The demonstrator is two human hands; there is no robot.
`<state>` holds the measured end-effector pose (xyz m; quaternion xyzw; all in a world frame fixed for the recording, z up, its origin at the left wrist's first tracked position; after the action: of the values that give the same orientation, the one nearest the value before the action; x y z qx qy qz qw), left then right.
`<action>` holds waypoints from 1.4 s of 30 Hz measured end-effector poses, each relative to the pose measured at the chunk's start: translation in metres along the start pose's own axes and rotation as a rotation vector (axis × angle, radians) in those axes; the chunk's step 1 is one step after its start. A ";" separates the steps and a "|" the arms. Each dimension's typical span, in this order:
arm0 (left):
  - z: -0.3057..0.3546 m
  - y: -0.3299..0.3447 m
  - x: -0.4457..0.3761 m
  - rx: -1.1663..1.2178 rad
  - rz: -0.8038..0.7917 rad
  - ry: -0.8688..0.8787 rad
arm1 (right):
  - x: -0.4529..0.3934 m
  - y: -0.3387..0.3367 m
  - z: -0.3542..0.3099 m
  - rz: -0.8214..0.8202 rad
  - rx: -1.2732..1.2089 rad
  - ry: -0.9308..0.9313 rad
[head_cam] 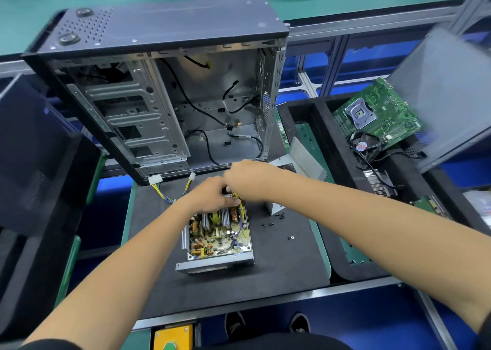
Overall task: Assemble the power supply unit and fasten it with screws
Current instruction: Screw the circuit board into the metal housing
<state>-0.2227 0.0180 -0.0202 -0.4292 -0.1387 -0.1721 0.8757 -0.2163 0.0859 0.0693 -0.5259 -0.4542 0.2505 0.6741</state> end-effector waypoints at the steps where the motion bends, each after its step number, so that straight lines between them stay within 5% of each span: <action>1: 0.001 0.000 0.000 -0.006 -0.006 0.010 | 0.000 0.000 0.001 0.019 0.017 0.019; 7: 0.003 -0.001 0.000 -0.001 0.010 0.025 | 0.002 0.010 0.002 -0.107 -0.103 0.008; 15: 0.005 0.000 0.000 -0.022 0.009 0.049 | 0.001 0.002 -0.002 0.054 0.048 0.066; 20: 0.001 -0.001 -0.001 -0.016 0.017 0.015 | 0.004 0.005 0.002 -0.017 -0.173 0.008; 25: 0.001 0.000 -0.001 -0.030 0.009 0.033 | 0.001 -0.003 -0.004 0.080 -0.044 0.026; 30: 0.007 0.000 0.000 -0.020 0.001 0.073 | -0.002 0.000 0.009 0.000 -0.003 0.140; 36: 0.001 0.000 -0.001 -0.023 0.010 0.041 | 0.006 0.001 -0.007 -0.038 -0.050 -0.048; 42: 0.000 0.001 -0.005 -0.036 -0.011 0.062 | 0.006 -0.002 0.005 0.000 0.032 0.078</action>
<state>-0.2263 0.0198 -0.0229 -0.4386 -0.1106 -0.1925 0.8708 -0.2186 0.0928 0.0737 -0.5246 -0.4233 0.2370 0.6997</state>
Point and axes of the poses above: each hand's wrist, its own x-axis away from the middle knuckle, its own y-axis out of the palm, z = x × y, the point moved 8 cm from there along -x, towards the middle knuckle, and after that the axes turned 3 degrees about -z, right-handed, at the moved point
